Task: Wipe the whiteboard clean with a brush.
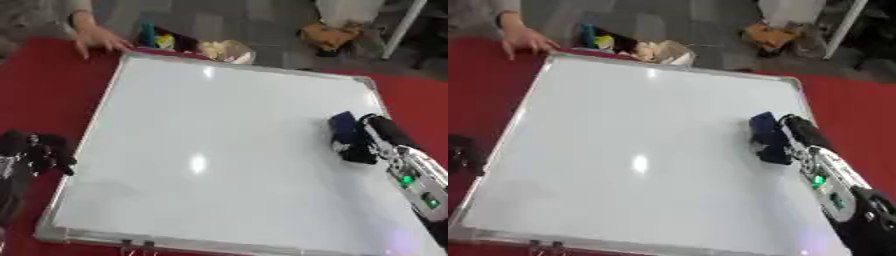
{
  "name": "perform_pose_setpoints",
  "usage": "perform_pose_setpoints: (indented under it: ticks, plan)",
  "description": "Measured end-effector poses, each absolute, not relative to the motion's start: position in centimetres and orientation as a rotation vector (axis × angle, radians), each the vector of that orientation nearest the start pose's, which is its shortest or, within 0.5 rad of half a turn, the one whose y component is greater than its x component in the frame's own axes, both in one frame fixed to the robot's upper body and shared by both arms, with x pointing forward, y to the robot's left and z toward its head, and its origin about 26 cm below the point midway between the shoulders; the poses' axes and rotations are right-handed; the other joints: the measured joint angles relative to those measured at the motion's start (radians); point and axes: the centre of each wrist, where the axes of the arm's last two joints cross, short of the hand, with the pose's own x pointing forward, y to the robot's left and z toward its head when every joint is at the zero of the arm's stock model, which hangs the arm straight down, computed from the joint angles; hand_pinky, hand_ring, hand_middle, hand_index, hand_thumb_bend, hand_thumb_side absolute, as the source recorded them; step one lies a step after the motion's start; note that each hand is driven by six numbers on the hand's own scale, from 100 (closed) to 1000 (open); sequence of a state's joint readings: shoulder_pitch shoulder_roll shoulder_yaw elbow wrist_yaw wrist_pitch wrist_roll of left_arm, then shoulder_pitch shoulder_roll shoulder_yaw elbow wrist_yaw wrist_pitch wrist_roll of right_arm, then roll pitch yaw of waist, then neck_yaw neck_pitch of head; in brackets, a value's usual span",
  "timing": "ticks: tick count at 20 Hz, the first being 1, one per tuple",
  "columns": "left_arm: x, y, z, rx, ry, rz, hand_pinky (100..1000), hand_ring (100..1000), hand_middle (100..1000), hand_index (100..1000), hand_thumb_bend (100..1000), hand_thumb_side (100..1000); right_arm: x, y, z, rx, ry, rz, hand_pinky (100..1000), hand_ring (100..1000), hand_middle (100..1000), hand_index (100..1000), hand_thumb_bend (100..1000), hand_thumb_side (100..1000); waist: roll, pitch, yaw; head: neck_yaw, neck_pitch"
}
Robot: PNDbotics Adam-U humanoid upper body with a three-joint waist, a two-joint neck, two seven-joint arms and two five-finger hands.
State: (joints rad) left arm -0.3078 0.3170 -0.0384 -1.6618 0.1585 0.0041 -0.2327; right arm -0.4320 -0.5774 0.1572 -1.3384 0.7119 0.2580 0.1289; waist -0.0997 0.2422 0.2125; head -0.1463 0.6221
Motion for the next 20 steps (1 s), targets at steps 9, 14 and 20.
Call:
perform_pose_setpoints:
  ticks: [9, 14, 20]
  plan:
    - [34.2, 27.3, 12.0, -0.141, -1.898, -0.478, 485, 537, 567, 654, 713, 918, 38.2, -31.2, 11.6, -0.979, -1.282, 1.143, 649, 597, 549, 439, 100, 439, 0.002, 0.000, 0.012, -0.002, 0.000]
    - [34.2, 27.2, 12.0, -0.142, -1.896, -0.480, 485, 537, 567, 654, 712, 918, 38.4, -29.6, 12.1, -0.952, -1.309, 1.214, 651, 598, 550, 440, 100, 431, 0.000, -0.001, 0.017, -0.005, 0.000]
    - [34.2, 27.2, 12.0, -0.143, -1.895, -0.481, 485, 536, 567, 654, 712, 918, 38.0, -27.5, 12.7, -0.911, -1.358, 1.315, 654, 597, 549, 448, 100, 406, -0.001, -0.002, 0.007, -0.005, 0.000]
